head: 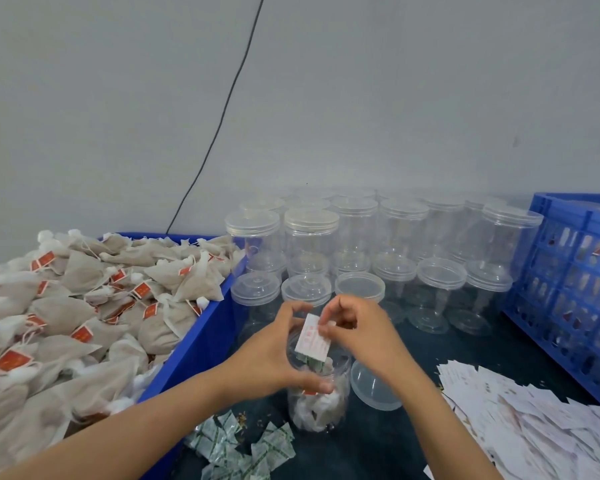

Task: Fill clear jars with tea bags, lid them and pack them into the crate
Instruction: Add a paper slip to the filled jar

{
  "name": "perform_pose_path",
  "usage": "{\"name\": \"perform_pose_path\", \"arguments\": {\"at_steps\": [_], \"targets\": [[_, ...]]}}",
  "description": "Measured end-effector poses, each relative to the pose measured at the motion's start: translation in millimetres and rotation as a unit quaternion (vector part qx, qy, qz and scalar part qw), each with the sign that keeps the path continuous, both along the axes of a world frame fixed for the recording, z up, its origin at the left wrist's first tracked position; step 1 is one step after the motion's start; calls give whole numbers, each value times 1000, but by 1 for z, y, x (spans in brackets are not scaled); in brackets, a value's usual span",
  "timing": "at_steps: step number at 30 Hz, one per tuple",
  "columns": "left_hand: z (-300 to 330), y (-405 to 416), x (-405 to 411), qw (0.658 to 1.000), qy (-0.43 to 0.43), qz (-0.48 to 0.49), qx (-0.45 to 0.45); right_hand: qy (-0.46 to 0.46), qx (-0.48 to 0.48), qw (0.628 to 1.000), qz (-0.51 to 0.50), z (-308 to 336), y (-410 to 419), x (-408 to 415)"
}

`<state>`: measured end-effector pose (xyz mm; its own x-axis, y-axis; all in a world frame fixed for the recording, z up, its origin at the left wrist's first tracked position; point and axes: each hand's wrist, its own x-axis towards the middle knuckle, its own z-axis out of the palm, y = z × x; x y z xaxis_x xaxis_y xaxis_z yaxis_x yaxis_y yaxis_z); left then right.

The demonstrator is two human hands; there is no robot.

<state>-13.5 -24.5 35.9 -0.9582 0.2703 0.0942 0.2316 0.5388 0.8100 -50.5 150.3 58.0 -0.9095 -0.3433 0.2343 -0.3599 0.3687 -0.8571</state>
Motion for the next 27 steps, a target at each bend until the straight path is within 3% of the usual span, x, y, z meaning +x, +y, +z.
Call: {"name": "perform_pose_path", "arguments": {"at_steps": [5, 9, 14, 17, 21, 23, 25, 27], "targets": [[-2, -1, -3, 999, 12, -13, -39, 55, 142, 988, 32, 1, -7, 4], [-4, -1, -4, 999, 13, -10, -41, 172, 347, 921, 42, 3, -9, 10], [-4, -1, -4, 999, 4, -14, -33, 187, 455, 868, 61, 4, -15, 15], [-3, -1, -3, 999, -8, -18, -30, 177, 451, 872, 71, 5, -14, 16], [-5, -2, -5, 999, -41, -15, -32, 175, 350, 918, 59, 10, -4, 14], [-5, -3, -6, 998, -55, -5, -41, 196, 269, 943, -25, 12, 6, 7], [-5, -4, -7, 997, -61, -3, -53, 220, 207, 942, -149, 10, 20, -2], [-5, -5, -8, 997, -58, -2, -59, 197, 223, 931, -209, 3, 32, -13]]}}
